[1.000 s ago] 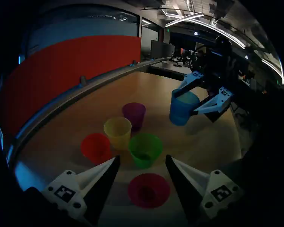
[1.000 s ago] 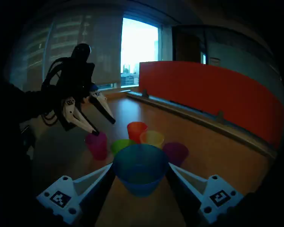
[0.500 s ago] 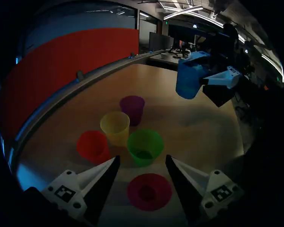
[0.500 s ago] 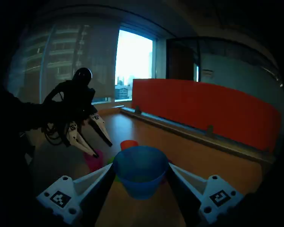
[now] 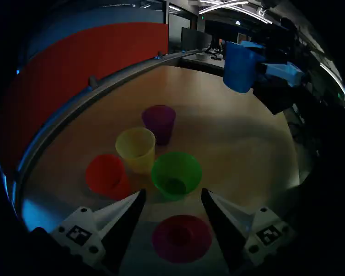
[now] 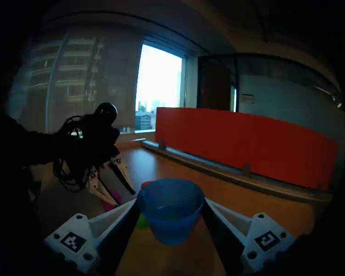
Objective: Pour water
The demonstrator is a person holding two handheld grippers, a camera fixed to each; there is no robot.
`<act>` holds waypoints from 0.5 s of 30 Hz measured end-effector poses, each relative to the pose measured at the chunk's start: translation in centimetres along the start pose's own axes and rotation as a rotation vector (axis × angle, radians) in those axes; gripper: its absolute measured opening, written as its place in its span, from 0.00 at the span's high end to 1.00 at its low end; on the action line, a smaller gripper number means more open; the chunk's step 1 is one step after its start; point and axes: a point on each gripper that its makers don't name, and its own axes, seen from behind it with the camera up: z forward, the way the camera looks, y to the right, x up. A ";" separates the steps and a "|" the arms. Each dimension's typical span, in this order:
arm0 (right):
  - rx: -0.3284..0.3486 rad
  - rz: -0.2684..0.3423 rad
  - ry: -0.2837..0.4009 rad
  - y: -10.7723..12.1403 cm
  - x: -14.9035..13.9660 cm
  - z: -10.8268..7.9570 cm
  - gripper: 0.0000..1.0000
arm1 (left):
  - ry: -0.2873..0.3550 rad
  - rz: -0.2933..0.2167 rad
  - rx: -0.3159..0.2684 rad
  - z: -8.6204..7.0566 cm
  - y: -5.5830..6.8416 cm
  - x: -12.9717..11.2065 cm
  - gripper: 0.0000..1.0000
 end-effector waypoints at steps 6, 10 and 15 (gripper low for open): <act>-0.016 0.003 0.020 0.7 0.6 -0.5 0.09 | -0.015 0.010 -0.001 0.9 0.1 0.2 0.12; -0.023 0.004 0.027 1.0 0.9 -0.8 0.08 | -0.022 0.008 -0.006 1.5 0.3 0.1 0.11; -0.027 0.001 0.032 1.2 1.2 -1.0 0.09 | -0.021 0.002 -0.010 2.1 0.5 0.1 0.12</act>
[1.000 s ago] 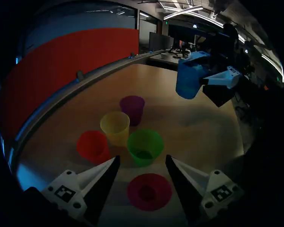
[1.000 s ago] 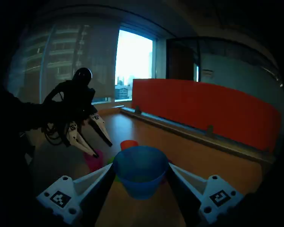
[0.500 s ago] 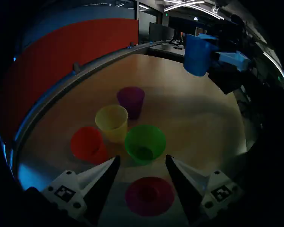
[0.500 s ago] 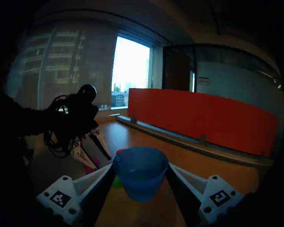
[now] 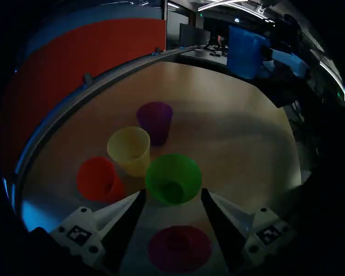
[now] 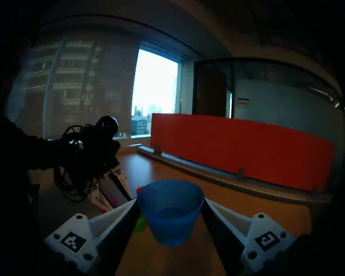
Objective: Pour water
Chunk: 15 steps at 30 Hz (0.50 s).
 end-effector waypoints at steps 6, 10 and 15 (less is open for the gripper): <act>-0.001 -0.003 0.000 0.1 0.1 0.1 0.09 | -0.004 -0.009 0.004 0.5 0.0 -0.1 0.12; 0.000 -0.002 0.002 0.1 0.1 0.1 0.08 | -0.005 -0.008 0.011 0.8 0.0 0.0 0.12; 0.000 -0.002 0.000 0.1 0.1 0.2 0.08 | -0.001 -0.012 0.016 1.4 -0.1 0.1 0.12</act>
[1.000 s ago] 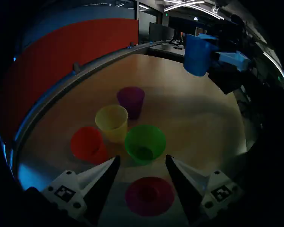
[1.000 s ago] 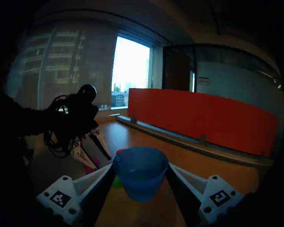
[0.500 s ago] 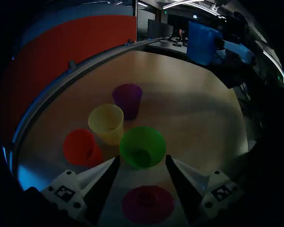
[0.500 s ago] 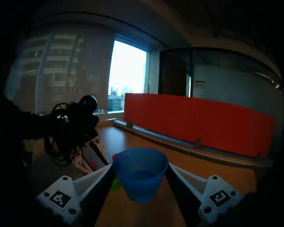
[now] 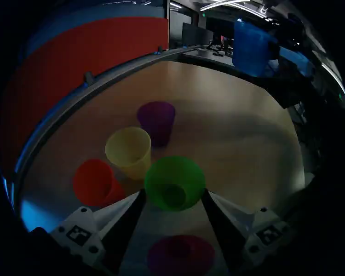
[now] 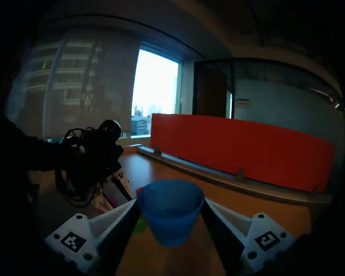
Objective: Pour water
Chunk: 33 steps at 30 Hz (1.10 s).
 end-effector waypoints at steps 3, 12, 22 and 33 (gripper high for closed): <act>0.000 0.000 0.000 0.0 -0.1 0.1 0.09 | 0.007 -0.010 0.000 0.4 0.0 0.1 0.13; 0.001 0.003 -0.004 0.0 -0.4 0.2 0.09 | 0.037 -0.052 -0.005 1.2 -0.1 0.5 0.13; -0.001 0.006 -0.005 0.1 -0.5 0.2 0.09 | 0.063 -0.042 0.011 1.2 -0.2 0.5 0.14; -0.002 0.003 -0.003 -0.2 -0.1 0.1 0.09 | 0.176 -0.050 0.005 -0.7 0.5 2.5 0.15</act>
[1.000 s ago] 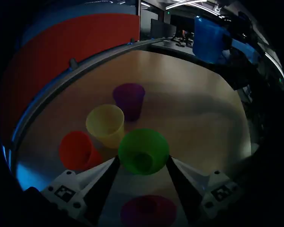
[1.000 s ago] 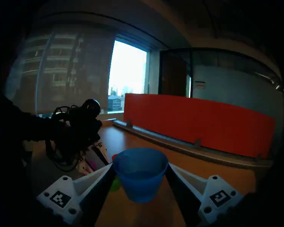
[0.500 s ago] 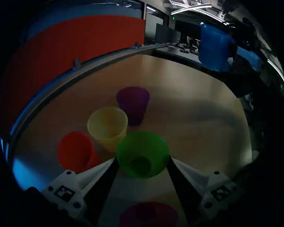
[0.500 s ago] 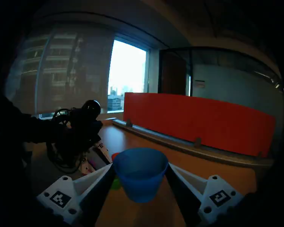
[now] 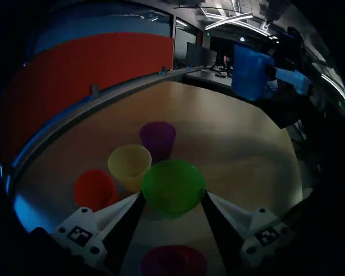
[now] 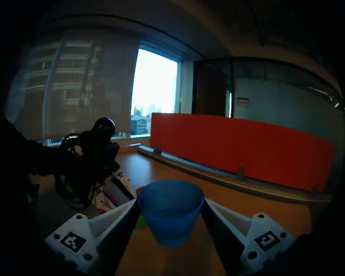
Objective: Pour water
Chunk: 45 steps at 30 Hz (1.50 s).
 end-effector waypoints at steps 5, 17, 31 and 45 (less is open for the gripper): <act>-0.003 -0.005 0.004 -0.1 0.5 -0.3 0.09 | 0.069 -0.003 -0.001 -1.4 0.5 1.6 0.15; -0.001 -0.020 0.024 -0.9 2.0 -0.8 0.09 | 0.250 0.015 0.048 -5.8 0.7 6.0 0.15; 0.023 -0.022 0.050 -3.0 4.1 -0.7 0.09 | 0.416 0.000 0.096 -11.6 0.9 9.0 0.15; 0.050 0.001 0.062 -4.4 4.6 -0.2 0.09 | 0.511 -0.040 0.112 -15.3 1.0 10.3 0.15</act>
